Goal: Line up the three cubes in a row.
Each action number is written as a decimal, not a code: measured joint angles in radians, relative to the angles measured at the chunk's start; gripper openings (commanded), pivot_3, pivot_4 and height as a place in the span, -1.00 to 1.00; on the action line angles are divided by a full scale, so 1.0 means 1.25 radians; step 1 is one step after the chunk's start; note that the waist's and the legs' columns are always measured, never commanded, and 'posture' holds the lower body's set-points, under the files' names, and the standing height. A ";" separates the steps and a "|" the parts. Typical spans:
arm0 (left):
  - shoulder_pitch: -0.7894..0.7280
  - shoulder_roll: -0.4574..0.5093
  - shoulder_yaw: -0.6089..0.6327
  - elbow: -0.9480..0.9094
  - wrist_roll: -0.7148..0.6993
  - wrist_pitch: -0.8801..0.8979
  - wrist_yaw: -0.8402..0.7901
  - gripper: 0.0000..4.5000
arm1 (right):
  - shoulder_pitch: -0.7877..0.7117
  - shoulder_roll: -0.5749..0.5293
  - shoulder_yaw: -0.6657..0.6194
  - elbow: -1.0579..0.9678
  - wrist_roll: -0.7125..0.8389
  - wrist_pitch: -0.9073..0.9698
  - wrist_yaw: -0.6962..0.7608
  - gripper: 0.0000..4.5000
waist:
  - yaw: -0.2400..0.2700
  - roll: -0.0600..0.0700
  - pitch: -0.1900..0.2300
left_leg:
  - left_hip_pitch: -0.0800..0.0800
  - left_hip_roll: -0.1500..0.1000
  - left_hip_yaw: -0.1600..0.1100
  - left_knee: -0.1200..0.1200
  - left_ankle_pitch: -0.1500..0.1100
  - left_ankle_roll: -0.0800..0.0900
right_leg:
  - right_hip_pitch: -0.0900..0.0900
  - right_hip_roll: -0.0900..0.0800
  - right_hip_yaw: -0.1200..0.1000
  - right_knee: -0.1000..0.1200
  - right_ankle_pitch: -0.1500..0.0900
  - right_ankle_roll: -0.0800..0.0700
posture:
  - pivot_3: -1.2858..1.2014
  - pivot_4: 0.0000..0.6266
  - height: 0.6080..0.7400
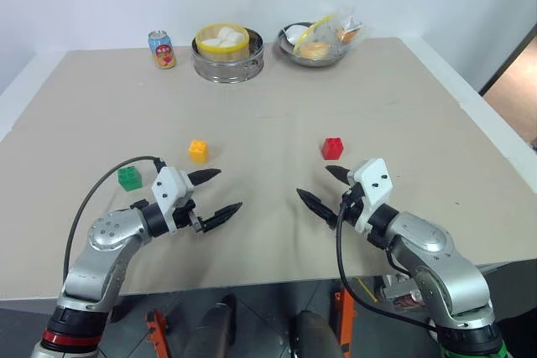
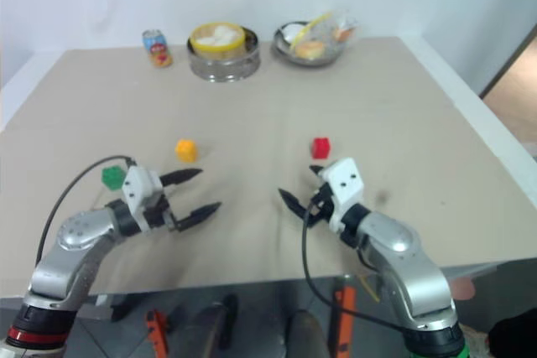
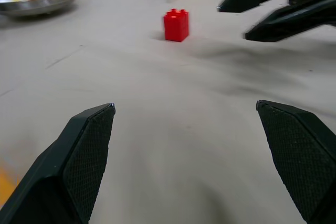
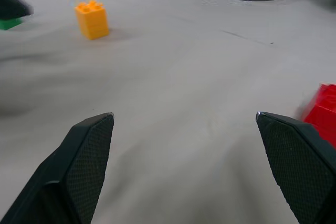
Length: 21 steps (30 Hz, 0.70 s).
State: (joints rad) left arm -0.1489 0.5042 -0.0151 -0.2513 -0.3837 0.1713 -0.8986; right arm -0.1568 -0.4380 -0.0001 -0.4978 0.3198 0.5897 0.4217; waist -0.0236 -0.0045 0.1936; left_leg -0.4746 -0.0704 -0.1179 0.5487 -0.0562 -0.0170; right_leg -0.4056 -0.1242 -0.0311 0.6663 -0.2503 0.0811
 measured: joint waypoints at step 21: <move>-0.047 0.011 -0.046 -0.009 -0.008 0.010 -0.048 0.98 | -0.221 0.200 -0.047 0.239 -0.141 0.038 -0.311 1.00 | 0.000 0.000 0.000 | 0.001 0.011 0.005 0.000 0.001 0.000 | -0.001 0.012 0.000 0.000 0.005 -0.007 | 0.03 -0.52 1.00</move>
State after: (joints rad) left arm -0.2080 0.5179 -0.0726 -0.2626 -0.3932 0.1834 -0.9581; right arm -0.4328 -0.1879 -0.0588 -0.1994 0.1436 0.6370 0.0325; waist -0.0241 -0.0044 0.1936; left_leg -0.4729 -0.0562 -0.1121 0.5492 -0.0550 -0.0167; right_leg -0.4067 -0.1090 -0.0307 0.6661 -0.2447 0.0728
